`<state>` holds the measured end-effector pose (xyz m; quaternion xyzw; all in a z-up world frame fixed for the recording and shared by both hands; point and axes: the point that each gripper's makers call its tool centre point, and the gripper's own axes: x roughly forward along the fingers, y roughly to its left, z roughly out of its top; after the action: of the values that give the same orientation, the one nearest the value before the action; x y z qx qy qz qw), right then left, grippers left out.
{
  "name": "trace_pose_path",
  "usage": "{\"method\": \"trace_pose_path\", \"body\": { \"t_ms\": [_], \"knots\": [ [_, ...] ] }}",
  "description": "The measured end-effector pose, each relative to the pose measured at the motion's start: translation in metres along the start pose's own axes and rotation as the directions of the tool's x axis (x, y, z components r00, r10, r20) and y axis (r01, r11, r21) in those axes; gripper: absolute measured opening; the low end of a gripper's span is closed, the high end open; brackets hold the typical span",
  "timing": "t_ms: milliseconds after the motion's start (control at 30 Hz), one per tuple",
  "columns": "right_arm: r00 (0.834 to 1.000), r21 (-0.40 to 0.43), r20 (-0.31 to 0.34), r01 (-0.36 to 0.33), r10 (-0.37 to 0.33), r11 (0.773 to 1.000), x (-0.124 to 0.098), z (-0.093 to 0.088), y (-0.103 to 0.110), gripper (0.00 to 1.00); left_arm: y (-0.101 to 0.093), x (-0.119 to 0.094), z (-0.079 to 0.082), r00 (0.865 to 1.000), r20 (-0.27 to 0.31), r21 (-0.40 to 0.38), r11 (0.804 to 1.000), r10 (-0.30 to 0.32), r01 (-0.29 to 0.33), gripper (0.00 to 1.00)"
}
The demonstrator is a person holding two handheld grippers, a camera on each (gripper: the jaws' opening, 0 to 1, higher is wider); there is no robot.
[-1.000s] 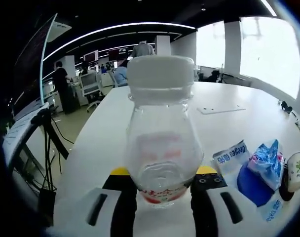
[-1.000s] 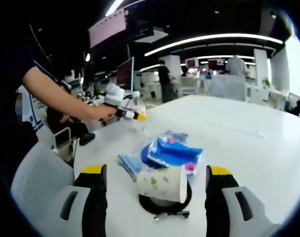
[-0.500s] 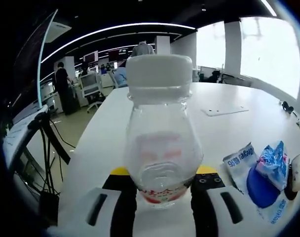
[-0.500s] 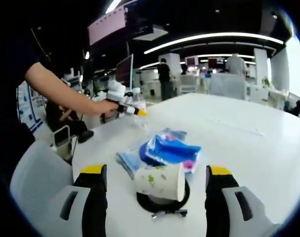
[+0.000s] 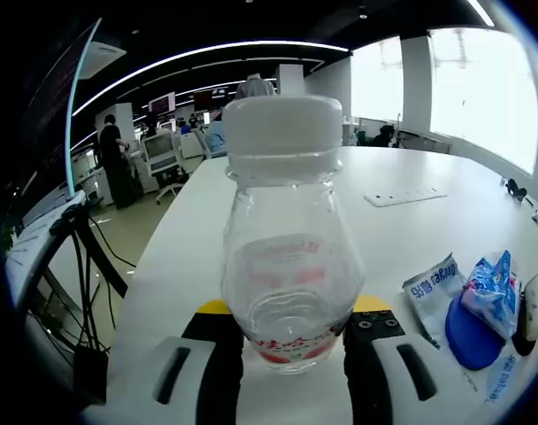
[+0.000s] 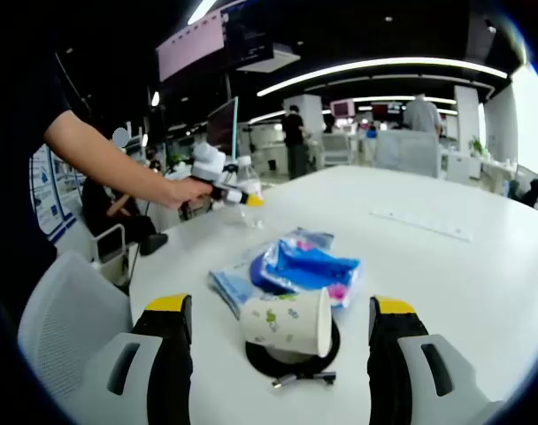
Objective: Arrange the tabletop items into an orderly group along one side of the table until the central work area is clear of visible clutter.
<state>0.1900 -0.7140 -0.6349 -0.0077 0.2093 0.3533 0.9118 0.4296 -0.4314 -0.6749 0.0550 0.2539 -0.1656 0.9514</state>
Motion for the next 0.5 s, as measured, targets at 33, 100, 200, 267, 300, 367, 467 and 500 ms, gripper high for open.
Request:
{"method": "trace_pose_path", "body": {
  "t_ms": [33, 100, 200, 267, 300, 367, 467, 500],
  "knots": [
    [1.0, -0.001, 0.0, -0.001, 0.001, 1.0, -0.0001, 0.0003, 0.0003, 0.8, -0.0004, -0.0005, -0.0007, 1.0, -0.002, 0.013, 1.0, -0.003, 0.003, 0.43],
    [1.0, -0.004, 0.0, 0.0, 0.0, 1.0, -0.0003, 0.0002, -0.0001, 0.8, -0.0002, -0.0012, -0.001, 1.0, -0.004, 0.023, 1.0, -0.005, 0.005, 0.43],
    [1.0, -0.001, 0.004, 0.002, -0.002, 1.0, -0.0015, 0.0006, -0.0002, 0.8, -0.0001, -0.0016, -0.0014, 1.0, -0.005, 0.024, 1.0, -0.011, 0.011, 0.43],
    [1.0, -0.001, 0.003, 0.003, -0.003, 1.0, -0.0022, 0.0, 0.0001, 0.8, 0.0002, -0.0011, -0.0015, 1.0, -0.006, 0.025, 1.0, -0.014, 0.014, 0.43],
    [1.0, 0.0, 0.003, 0.003, -0.003, 1.0, -0.0025, -0.0002, 0.0003, 0.8, 0.0008, -0.0007, -0.0017, 1.0, -0.008, 0.026, 1.0, -0.013, 0.013, 0.43],
    [1.0, 0.0, 0.002, 0.005, -0.005, 1.0, -0.0033, -0.0011, 0.0002, 0.8, 0.0012, -0.0001, -0.0018, 1.0, -0.01, 0.026, 1.0, -0.016, 0.016, 0.43],
    [1.0, 0.003, 0.001, 0.005, -0.005, 1.0, -0.0035, -0.002, 0.001, 0.8, 0.0016, 0.0003, -0.002, 1.0, -0.015, 0.021, 0.999, -0.025, 0.026, 0.43],
    [1.0, 0.002, -0.001, 0.005, -0.005, 1.0, -0.0035, -0.0026, 0.0009, 0.8, 0.0023, -0.0003, -0.0027, 0.999, -0.027, 0.017, 1.0, -0.025, 0.025, 0.44]
  ]
}}
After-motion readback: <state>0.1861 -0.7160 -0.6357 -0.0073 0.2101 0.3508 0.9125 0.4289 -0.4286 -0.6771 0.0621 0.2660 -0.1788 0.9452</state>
